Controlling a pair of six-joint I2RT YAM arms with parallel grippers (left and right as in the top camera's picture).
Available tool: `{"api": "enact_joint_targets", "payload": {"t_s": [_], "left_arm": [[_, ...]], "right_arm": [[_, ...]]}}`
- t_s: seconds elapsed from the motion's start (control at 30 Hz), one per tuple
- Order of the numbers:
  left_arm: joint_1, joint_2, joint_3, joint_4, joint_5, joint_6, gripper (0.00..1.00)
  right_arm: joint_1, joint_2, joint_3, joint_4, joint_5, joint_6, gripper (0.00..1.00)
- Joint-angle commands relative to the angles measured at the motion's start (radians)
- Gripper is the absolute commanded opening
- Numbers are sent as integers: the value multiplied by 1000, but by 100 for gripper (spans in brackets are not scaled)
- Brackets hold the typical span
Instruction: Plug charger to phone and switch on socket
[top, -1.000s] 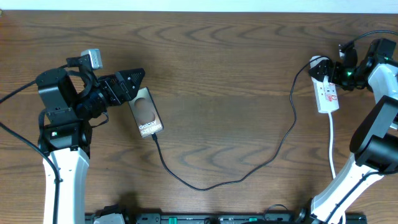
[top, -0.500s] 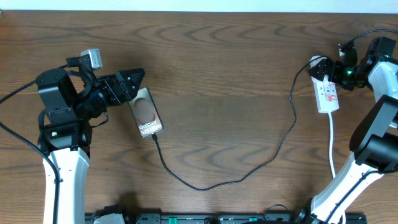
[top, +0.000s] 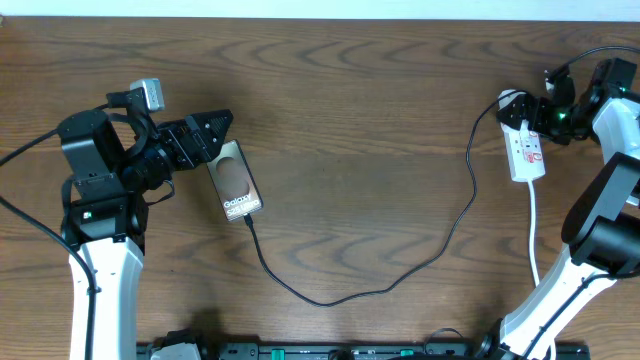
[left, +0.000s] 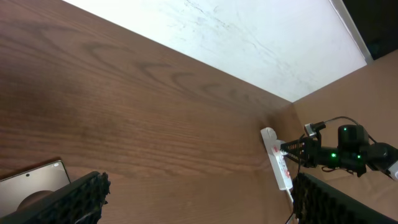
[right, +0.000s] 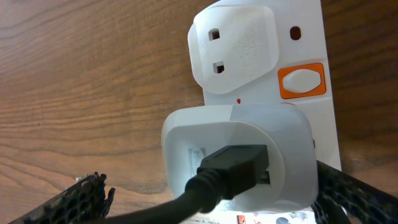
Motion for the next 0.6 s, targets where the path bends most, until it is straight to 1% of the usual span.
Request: {"api": "enact_joint_targets", "payload": {"t_s": [0.0, 0.3, 0.57], "left_arm": [[3, 0, 6, 1, 1, 18, 95], [3, 0, 6, 1, 1, 18, 95], [3, 0, 6, 1, 1, 18, 95]], "right_arm": [[11, 19, 21, -7, -3, 19, 99], [-5, 19, 31, -7, -3, 52, 99], [-6, 19, 37, -11, -3, 51, 99]]}}
